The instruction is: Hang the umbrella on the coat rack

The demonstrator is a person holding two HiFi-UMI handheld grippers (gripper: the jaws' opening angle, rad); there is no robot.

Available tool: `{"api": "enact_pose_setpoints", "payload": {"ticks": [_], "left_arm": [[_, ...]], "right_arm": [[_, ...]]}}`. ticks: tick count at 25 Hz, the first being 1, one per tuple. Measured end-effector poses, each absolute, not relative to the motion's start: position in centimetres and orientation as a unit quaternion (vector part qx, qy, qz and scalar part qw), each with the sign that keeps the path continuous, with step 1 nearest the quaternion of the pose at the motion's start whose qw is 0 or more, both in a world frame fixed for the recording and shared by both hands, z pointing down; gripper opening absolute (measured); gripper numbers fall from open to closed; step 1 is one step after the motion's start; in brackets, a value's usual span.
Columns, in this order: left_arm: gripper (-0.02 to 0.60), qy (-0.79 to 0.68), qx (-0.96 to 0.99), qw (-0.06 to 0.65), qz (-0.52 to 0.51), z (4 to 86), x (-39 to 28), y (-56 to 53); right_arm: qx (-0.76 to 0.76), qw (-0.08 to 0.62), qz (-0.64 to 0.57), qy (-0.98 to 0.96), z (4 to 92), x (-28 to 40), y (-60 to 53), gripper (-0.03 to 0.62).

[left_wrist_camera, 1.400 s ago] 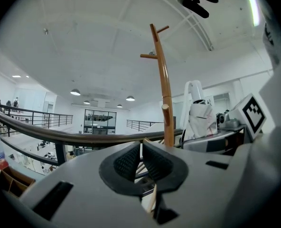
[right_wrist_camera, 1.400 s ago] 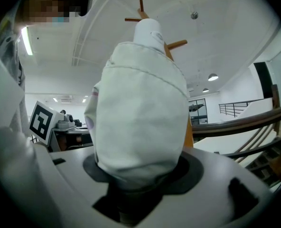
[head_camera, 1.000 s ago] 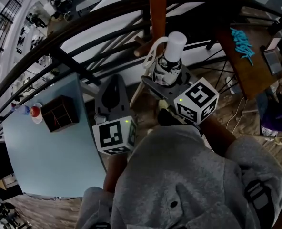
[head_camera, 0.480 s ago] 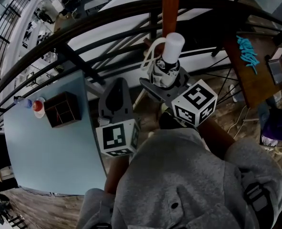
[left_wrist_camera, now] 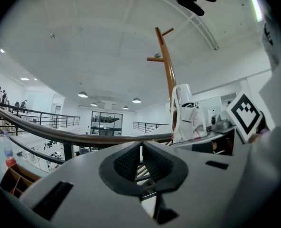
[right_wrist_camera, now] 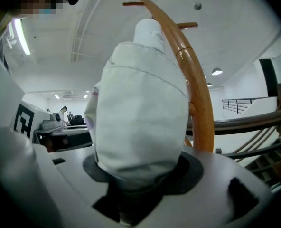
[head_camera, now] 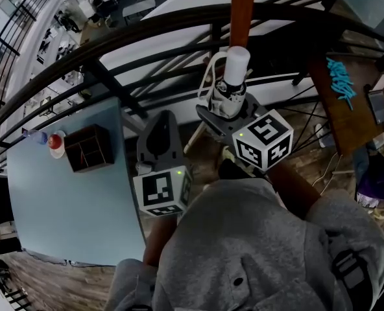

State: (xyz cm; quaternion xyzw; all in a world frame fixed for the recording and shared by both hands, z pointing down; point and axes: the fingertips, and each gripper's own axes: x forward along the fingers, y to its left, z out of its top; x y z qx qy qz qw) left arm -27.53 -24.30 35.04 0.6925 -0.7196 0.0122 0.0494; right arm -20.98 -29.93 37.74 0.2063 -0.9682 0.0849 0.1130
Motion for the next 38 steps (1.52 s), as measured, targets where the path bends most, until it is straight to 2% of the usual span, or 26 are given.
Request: {"api": "enact_pose_setpoints", "payload": {"ticks": [38], "left_arm": [[0.026, -0.724, 0.687, 0.056, 0.013, 35.4, -27.0, -22.6]], "right_arm": [[0.232, 0.138, 0.105, -0.957, 40.2, -20.8, -30.7, 0.253]]}}
